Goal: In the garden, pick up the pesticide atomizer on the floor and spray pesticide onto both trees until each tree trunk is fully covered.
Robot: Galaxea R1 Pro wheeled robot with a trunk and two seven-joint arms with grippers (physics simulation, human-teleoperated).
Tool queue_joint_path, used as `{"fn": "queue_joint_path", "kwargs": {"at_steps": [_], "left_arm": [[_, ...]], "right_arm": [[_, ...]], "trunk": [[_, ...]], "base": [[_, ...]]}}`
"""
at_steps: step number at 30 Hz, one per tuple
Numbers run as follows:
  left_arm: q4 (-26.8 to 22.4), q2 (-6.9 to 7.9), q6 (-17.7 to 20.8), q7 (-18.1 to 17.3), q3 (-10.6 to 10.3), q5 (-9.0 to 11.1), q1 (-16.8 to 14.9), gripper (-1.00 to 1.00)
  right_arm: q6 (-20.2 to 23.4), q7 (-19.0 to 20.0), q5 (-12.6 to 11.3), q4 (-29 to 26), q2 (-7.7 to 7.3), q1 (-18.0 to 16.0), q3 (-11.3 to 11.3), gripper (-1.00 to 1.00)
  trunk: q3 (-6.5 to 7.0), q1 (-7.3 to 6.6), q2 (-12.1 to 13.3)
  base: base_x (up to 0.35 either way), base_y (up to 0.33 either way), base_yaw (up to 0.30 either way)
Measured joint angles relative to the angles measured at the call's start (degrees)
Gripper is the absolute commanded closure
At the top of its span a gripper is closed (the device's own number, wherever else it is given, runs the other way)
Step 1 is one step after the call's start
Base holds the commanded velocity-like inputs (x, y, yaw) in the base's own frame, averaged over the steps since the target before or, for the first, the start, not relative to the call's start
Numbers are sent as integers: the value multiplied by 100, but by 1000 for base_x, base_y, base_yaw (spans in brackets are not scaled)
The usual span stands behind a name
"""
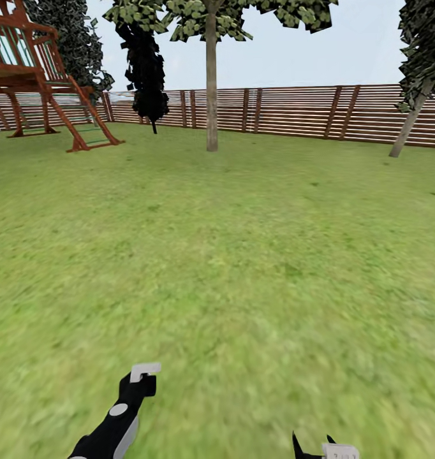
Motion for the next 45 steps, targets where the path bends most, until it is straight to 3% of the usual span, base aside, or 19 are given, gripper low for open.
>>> {"fn": "queue_joint_path", "kwargs": {"at_steps": [45], "left_arm": [[-12, -16, -14, 3, -9, 0, 0, 100]], "right_arm": [[0, 0, 0, 0, 0, 0, -1, -100]], "trunk": [[0, 0, 0]], "base": [[340, 0, 0]]}}
